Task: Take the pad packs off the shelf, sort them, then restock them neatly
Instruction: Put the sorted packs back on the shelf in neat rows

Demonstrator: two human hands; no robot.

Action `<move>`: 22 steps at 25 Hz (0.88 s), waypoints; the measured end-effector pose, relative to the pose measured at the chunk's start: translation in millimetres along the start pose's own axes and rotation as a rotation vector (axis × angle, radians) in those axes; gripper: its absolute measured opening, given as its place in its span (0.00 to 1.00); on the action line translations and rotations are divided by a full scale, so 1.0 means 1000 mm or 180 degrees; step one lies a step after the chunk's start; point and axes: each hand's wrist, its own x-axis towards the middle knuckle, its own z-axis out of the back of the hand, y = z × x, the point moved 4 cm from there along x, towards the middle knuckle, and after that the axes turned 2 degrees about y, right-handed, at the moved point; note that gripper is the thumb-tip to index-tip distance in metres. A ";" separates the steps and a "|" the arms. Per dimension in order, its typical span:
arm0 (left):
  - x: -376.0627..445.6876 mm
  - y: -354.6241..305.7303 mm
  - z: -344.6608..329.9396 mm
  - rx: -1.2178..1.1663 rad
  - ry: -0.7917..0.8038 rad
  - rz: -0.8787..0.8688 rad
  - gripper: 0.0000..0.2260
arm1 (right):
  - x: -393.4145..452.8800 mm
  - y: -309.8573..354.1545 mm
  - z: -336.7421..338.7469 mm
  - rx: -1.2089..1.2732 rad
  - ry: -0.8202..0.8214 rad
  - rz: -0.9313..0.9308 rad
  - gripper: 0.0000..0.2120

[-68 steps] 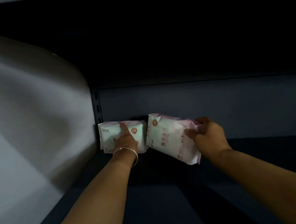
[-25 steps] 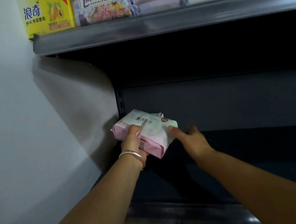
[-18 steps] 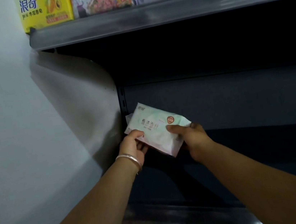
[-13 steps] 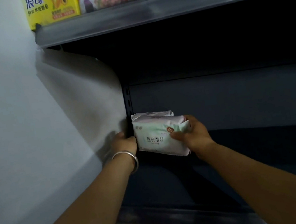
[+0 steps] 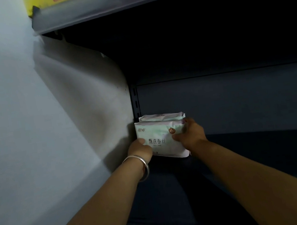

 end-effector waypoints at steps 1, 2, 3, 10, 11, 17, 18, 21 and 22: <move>0.006 0.001 -0.003 0.0047 0.0080 -0.0023 0.20 | 0.004 -0.001 -0.001 -0.0071 -0.0037 0.0004 0.25; 0.011 0.002 -0.005 0.0067 0.0121 -0.0044 0.20 | 0.008 -0.001 -0.002 -0.0168 -0.0074 0.0025 0.25; 0.014 0.002 -0.007 0.0051 0.0136 -0.0040 0.20 | 0.012 -0.001 -0.004 -0.0269 -0.0100 0.0060 0.26; 0.015 0.000 -0.005 0.0499 -0.0018 -0.0193 0.19 | 0.019 -0.007 -0.009 -0.0635 -0.0172 -0.0049 0.29; 0.013 0.000 -0.002 0.0689 -0.0026 -0.0232 0.19 | 0.017 -0.007 -0.008 -0.0673 -0.0175 -0.0132 0.29; -0.029 -0.017 0.019 0.2149 0.0044 -0.0619 0.17 | -0.020 0.005 0.009 -0.1851 -0.0046 -0.0024 0.25; -0.041 -0.020 0.023 0.2281 0.0015 -0.0712 0.17 | -0.033 0.010 0.011 -0.2146 0.0113 0.0182 0.24; -0.082 -0.023 0.032 0.2499 -0.0033 -0.1077 0.18 | -0.083 0.027 0.014 -0.2666 0.0431 0.0917 0.24; -0.099 -0.022 0.036 0.2514 -0.0053 -0.1207 0.18 | -0.102 0.030 0.015 -0.2776 0.0443 0.1157 0.22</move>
